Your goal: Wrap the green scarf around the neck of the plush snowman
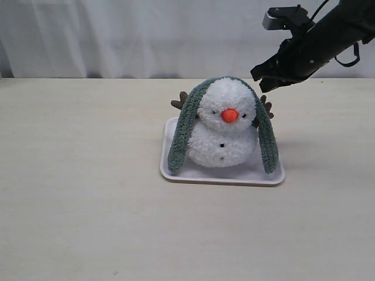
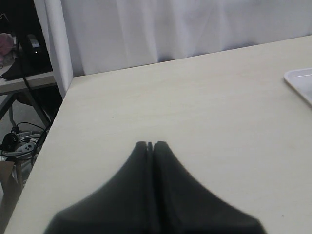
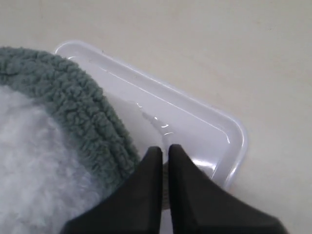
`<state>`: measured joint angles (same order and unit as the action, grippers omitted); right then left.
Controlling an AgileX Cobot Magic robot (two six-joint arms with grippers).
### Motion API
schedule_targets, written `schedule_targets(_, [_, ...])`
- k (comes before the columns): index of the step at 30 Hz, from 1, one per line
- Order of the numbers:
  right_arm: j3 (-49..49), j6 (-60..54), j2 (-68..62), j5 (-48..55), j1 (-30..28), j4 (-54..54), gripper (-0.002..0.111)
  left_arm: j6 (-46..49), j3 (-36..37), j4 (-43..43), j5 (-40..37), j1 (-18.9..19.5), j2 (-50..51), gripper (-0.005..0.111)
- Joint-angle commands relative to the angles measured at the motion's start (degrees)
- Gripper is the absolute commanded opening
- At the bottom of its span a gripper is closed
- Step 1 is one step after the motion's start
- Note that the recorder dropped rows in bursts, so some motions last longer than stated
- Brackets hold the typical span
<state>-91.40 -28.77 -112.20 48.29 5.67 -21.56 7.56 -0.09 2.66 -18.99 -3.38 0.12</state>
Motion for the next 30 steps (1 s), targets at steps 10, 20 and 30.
schedule_targets(10, [1.1, -2.5, -4.4, 2.4, -0.2, -3.2, 0.004, -0.1, 0.1, -0.2, 0.5, 0.1, -0.1, 0.000])
schedule_targets(20, [1.1, -2.5, -0.4, 2.6, -0.2, -3.2, 0.004, -0.1, 0.1, -0.2, 0.5, 0.1, -0.1, 0.000])
schedule_targets(30, [0.3, -4.6, 1.8, -3.4, 5.9, -4.1, 0.004, -0.1, 0.1, -0.2, 0.5, 0.1, -0.1, 0.000])
